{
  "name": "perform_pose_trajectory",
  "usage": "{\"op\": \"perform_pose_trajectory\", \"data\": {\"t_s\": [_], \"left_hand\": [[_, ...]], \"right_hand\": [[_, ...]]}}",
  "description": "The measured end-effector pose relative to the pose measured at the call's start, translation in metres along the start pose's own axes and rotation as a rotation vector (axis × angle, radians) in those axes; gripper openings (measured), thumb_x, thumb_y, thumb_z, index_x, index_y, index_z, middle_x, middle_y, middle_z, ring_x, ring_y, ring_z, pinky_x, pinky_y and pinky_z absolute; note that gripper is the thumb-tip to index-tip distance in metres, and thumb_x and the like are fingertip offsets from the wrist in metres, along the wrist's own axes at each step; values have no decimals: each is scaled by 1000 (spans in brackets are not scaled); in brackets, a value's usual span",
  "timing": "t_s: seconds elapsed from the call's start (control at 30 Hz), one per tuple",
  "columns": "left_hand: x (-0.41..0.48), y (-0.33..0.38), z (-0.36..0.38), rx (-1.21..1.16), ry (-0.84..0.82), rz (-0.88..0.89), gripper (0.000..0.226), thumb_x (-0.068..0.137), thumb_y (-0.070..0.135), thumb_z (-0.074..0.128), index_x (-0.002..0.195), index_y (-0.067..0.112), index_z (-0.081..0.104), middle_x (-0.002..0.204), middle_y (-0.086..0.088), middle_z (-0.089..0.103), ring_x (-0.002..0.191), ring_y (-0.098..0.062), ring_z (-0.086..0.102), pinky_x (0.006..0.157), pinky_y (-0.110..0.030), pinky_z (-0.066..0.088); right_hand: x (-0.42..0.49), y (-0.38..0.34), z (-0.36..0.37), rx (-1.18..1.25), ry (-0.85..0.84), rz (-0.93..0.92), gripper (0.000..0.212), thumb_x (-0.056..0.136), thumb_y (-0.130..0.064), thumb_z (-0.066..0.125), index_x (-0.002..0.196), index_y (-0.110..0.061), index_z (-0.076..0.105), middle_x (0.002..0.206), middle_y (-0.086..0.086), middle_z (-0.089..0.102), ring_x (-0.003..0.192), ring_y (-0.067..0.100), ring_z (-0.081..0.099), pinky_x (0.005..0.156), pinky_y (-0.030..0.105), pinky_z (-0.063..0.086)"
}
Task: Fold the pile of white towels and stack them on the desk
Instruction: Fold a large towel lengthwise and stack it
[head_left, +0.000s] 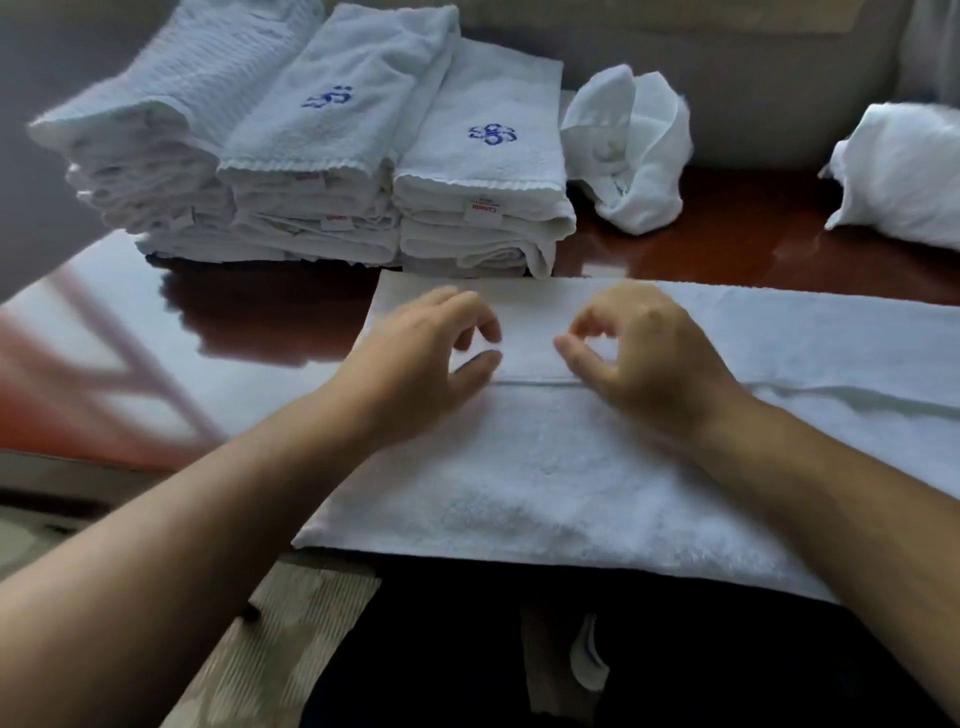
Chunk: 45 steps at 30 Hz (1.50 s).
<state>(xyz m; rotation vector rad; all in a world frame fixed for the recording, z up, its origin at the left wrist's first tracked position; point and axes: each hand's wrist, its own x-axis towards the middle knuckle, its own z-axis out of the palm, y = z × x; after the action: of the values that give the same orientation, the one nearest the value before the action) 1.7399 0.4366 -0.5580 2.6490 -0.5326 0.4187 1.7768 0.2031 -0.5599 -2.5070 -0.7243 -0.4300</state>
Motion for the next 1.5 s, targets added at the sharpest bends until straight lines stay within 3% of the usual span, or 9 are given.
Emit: {"op": "perform_pose_trajectory", "data": {"t_s": [0.1, 0.3, 0.5, 0.67, 0.77, 0.93, 1.13, 1.3, 1.5], "left_hand": [[-45, 10, -8, -121, -109, 41, 14, 88, 51, 57, 89, 38, 55, 78, 16, 52, 73, -2, 51, 62, -14, 34], [-88, 7, -16, 109, -241, 213, 57, 72, 68, 68, 112, 32, 50, 118, 8, 48, 106, -16, 47, 93, -32, 42], [-88, 10, -25, 118, -178, 246, 31, 82, 37, 49, 108, 22, 56, 114, 5, 58, 101, -19, 56, 84, -38, 51], [-59, 5, -41, 39, -131, 87, 30, 94, 46, 44, 100, 26, 65, 92, 14, 60, 85, -15, 60, 74, -39, 51], [-26, -7, -53, 24, -109, -35, 24, 93, 50, 56, 90, 29, 66, 71, 10, 62, 69, -13, 59, 63, -32, 46], [39, -28, -58, 191, -92, -153, 32, 95, 50, 58, 75, 25, 57, 66, 8, 53, 71, -21, 54, 63, -35, 43], [75, -45, -34, 474, -168, -267, 31, 93, 54, 56, 106, 27, 67, 110, -3, 66, 108, -28, 61, 80, -38, 47], [71, -29, -13, 667, -58, -303, 34, 91, 44, 58, 116, 21, 54, 118, -6, 62, 114, -31, 54, 88, -43, 42], [86, 41, 25, 382, -112, -43, 52, 92, 58, 51, 134, 29, 49, 131, 1, 51, 122, -26, 46, 99, -42, 39]], "right_hand": [[-42, -35, -6, 89, -173, -179, 24, 91, -47, 63, 78, -27, 59, 76, -9, 55, 74, 10, 50, 66, 29, 41], [-80, -52, -17, -182, -403, -327, 59, 76, -73, 63, 108, -24, 61, 107, -3, 53, 97, 19, 47, 85, 34, 44], [-89, -51, -27, -295, -276, -470, 20, 86, -23, 62, 99, -9, 67, 95, 7, 64, 82, 29, 58, 68, 44, 52], [-80, -50, -40, -400, -368, -276, 30, 80, -15, 60, 110, -18, 61, 97, -1, 60, 87, 25, 57, 73, 42, 51], [-48, -36, -53, -373, -334, -63, 4, 94, -26, 54, 97, -24, 53, 87, -4, 57, 83, 24, 55, 72, 41, 49], [28, 0, -59, -455, -287, 176, 32, 101, -51, 50, 85, -23, 53, 75, -4, 49, 73, 26, 48, 63, 35, 35], [75, 32, -34, -410, -269, 275, 42, 92, -66, 56, 76, -28, 51, 76, -6, 54, 72, 21, 53, 54, 31, 30], [65, 44, -22, -343, -211, 283, 40, 86, -69, 61, 87, -32, 48, 81, -11, 52, 79, 20, 51, 62, 34, 35], [-1, 70, -53, -575, -22, 292, 45, 82, -52, 72, 116, -23, 64, 102, 2, 63, 97, 31, 59, 81, 41, 46]]}}
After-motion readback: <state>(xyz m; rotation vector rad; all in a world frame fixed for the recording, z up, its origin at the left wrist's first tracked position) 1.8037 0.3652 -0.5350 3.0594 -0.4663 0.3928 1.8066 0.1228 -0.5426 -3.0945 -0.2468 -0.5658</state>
